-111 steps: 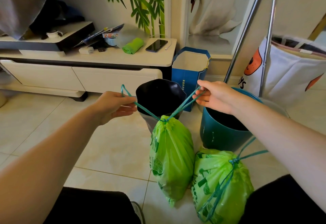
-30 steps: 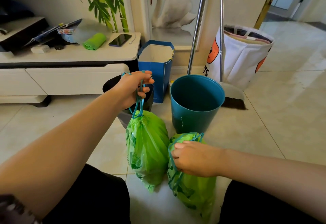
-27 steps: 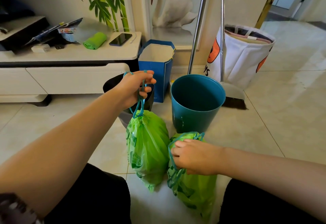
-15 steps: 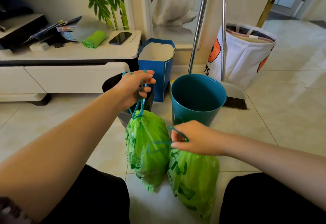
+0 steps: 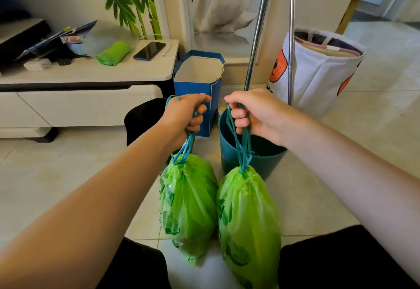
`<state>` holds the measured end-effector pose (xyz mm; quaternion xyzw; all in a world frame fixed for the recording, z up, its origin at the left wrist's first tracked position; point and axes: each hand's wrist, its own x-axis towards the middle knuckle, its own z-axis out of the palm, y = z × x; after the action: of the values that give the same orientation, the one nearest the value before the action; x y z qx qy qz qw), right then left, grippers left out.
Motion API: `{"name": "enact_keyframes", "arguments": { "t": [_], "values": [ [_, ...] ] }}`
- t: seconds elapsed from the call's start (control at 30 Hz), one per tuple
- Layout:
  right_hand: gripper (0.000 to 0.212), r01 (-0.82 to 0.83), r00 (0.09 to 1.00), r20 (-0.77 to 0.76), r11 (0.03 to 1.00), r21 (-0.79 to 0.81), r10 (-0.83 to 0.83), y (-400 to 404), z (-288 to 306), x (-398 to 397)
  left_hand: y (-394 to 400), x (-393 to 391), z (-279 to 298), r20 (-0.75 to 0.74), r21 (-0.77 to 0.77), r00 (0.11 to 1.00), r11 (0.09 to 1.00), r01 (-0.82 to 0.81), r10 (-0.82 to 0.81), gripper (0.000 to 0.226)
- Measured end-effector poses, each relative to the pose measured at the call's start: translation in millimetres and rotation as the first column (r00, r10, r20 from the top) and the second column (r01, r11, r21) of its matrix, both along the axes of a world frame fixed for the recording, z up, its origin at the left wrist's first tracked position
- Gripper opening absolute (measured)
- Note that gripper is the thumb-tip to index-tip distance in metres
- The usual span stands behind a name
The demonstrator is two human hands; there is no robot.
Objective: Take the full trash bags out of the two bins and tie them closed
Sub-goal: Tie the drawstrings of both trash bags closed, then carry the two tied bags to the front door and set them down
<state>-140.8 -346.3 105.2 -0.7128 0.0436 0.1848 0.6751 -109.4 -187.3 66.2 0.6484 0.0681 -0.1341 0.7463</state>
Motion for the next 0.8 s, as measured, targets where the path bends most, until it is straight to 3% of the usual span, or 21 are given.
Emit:
{"name": "enact_keyframes", "arguments": {
  "t": [0.33, 0.47, 0.57, 0.63, 0.7, 0.8],
  "values": [
    [0.019, 0.065, 0.975, -0.214, 0.996, 0.056, -0.051, -8.0, -36.1, 63.6, -17.2, 36.3, -16.0, -0.017, 0.073, 0.999, 0.996, 0.052, -0.051, 0.019],
    [0.017, 0.141, 0.956, -0.270, 0.988, 0.069, -0.118, -13.0, -33.2, 77.8, -20.6, 38.7, -9.4, -0.151, 0.034, 0.988, 0.999, 0.006, -0.001, 0.021],
    [0.017, 0.174, 0.900, -0.409, 0.984, 0.023, -0.150, -14.5, -26.0, 77.1, -17.4, 30.7, 0.0, -0.283, 0.108, 0.957, 0.993, -0.039, 0.068, 0.031],
    [0.019, 0.119, 0.865, -0.493, 0.992, 0.032, -0.088, -16.2, -9.9, 66.4, -17.3, 12.9, 19.1, -0.327, 0.178, 0.940, 0.983, -0.039, 0.096, 0.039],
    [0.017, 0.128, 0.789, -0.605, 0.992, -0.012, -0.109, -32.4, 58.1, 51.5, -19.9, 1.0, 88.2, -0.420, 0.278, 0.899, 0.961, 0.001, 0.121, 0.041],
    [0.019, 0.103, 0.722, -0.684, 0.994, -0.041, -0.103, -37.4, 62.7, 30.4, -11.0, -18.2, 84.9, -0.557, 0.251, 0.824, 0.967, 0.048, 0.104, 0.037]
  ]
}}
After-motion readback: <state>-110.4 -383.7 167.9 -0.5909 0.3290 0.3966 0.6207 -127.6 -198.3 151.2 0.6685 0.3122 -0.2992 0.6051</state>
